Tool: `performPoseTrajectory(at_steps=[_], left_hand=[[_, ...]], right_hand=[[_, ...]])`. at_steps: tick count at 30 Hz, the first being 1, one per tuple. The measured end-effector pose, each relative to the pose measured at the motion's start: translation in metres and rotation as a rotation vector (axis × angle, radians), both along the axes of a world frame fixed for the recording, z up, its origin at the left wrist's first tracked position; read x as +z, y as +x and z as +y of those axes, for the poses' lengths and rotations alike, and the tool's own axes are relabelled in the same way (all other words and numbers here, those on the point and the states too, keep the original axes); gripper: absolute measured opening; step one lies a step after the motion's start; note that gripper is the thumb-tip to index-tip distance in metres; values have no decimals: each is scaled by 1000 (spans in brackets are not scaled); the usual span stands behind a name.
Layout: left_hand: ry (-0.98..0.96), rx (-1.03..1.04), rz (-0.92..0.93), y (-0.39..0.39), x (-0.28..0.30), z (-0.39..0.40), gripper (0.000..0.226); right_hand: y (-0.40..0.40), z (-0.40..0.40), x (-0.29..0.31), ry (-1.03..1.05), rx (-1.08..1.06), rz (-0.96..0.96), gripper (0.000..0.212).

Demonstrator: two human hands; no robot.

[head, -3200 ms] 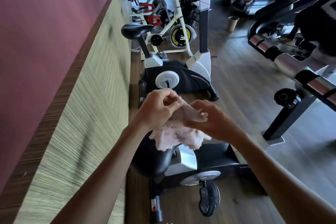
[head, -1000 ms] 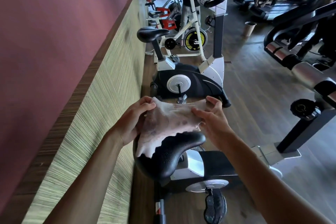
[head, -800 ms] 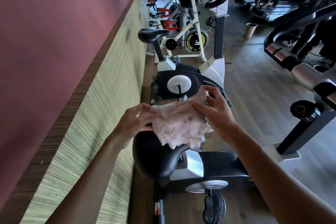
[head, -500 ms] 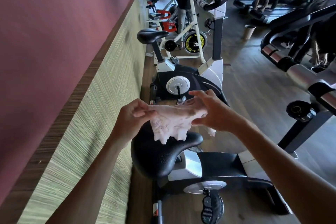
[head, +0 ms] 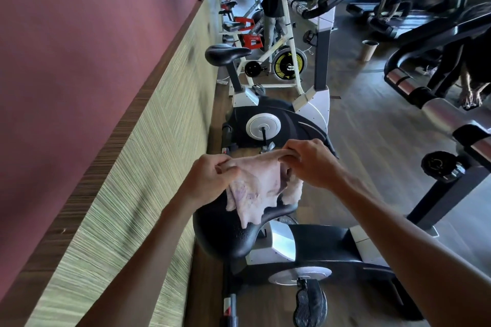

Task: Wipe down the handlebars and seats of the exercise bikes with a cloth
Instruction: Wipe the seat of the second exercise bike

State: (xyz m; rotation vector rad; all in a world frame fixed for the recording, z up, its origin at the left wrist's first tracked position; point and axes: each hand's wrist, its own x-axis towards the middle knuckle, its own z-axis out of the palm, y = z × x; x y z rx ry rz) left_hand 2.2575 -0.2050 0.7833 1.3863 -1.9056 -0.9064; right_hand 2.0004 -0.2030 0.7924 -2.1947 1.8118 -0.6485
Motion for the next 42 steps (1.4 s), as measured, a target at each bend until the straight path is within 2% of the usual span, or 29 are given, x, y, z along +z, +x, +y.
performPoseTrajectory(at_steps=[3, 6, 9, 12, 14, 16, 18, 20, 21, 23, 26, 28, 30, 31, 33, 36, 39, 40, 42], left_hand=[[-70, 240, -15, -22, -11, 4, 24], [-101, 341, 39, -39, -18, 13, 15], [-70, 179, 74, -51, -19, 24, 6], [5, -27, 180, -53, -27, 32, 33], [25, 1, 169, -53, -33, 31, 51], [3, 98, 137, -54, -36, 27, 49], [-18, 156, 216, -49, -36, 21, 32], [32, 132, 303, -38, -35, 12, 20], [88, 108, 345, -30, -35, 8, 20], [199, 42, 435, -19, -30, 2, 28], [353, -37, 532, -11, -20, -1, 31], [353, 3, 504, -8, -20, -3, 25], [253, 117, 368, -5, -26, -6, 16], [204, 154, 280, -5, -29, -7, 15], [123, 162, 157, -7, -35, -6, 20], [24, 139, 101, -15, -37, 0, 22], [39, -40, 39, -17, -44, 2, 38], [65, -92, 61, -16, -44, 4, 44], [74, -88, 206, -9, -42, 3, 42]], right_hand=[[12, 0, -8, 39, -162, 22, 22], [28, 1, -14, 120, -252, -82, 17], [38, 3, -18, 186, -276, -222, 22], [44, 3, -14, 302, -284, -322, 30], [45, 3, -9, 462, -241, -565, 35], [42, 4, 2, 613, -160, -810, 33], [35, 3, 9, 623, -101, -785, 25], [24, 0, 11, 487, -56, -561, 21], [19, -2, 11, 429, -33, -502, 19], [11, 0, 6, 468, 68, -539, 28], [18, 5, -12, 617, 166, -707, 34], [26, 4, -24, 513, 123, -727, 41], [36, 2, -26, 433, 63, -732, 58], [41, 1, -26, 456, 47, -770, 62], [53, 0, -29, 552, 47, -808, 56], [70, 0, -36, 498, 34, -736, 33], [79, -2, -39, 477, 16, -775, 18], [79, -3, -39, 490, 16, -808, 14], [76, -8, -45, 528, -23, -939, 12]])
